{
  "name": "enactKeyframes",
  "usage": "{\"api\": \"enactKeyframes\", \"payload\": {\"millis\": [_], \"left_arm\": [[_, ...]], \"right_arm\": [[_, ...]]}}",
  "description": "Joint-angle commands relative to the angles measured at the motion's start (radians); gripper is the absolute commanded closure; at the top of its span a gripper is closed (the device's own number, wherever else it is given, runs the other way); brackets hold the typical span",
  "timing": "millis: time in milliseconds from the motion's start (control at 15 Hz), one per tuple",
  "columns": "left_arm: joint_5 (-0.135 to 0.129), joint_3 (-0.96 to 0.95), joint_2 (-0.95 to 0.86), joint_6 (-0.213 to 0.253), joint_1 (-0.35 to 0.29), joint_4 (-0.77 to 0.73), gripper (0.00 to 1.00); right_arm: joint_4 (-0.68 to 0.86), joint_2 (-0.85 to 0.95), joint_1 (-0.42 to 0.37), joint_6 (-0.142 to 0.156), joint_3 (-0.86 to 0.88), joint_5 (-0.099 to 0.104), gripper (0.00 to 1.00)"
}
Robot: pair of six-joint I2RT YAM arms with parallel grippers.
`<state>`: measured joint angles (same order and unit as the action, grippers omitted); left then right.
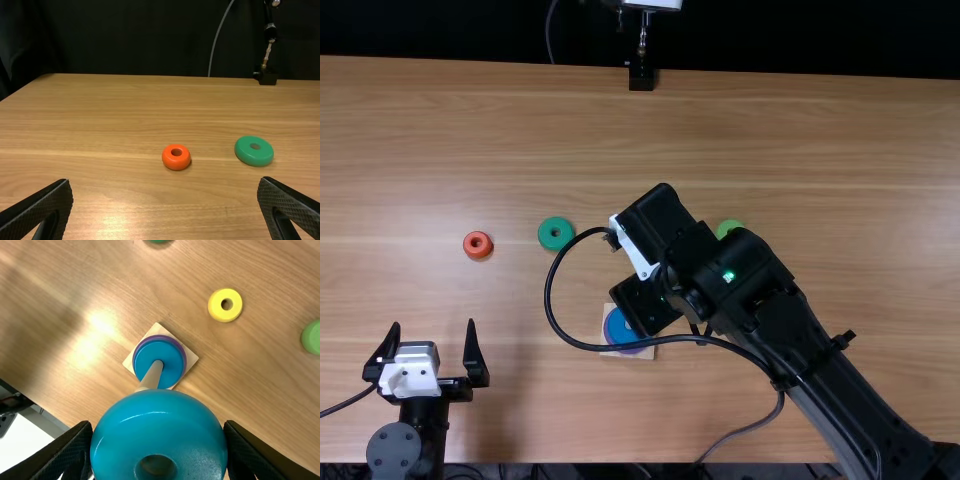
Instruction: Build the Hanoi tower: stack the rings onto the peg from bottom to top in this color order: purple, dark blue, light blue, dark green, light green, yellow, orange.
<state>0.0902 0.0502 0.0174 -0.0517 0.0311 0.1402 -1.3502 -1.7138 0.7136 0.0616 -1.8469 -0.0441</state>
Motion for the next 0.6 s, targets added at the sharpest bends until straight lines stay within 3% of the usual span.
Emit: {"api": "enactKeyframes", "payload": {"millis": [0,533], "left_arm": [[0.002,-0.05,-0.017,0.011,-0.003,0.014,0.0],[0.0,-0.05,-0.017,0.011,-0.002,0.014,0.0]], "right_arm": [[0.0,0.026,0.007,0.01,-0.034,-0.006,1.0],[0.009,0.022,0.009,0.01,-0.031,-0.006,1.0]]}}
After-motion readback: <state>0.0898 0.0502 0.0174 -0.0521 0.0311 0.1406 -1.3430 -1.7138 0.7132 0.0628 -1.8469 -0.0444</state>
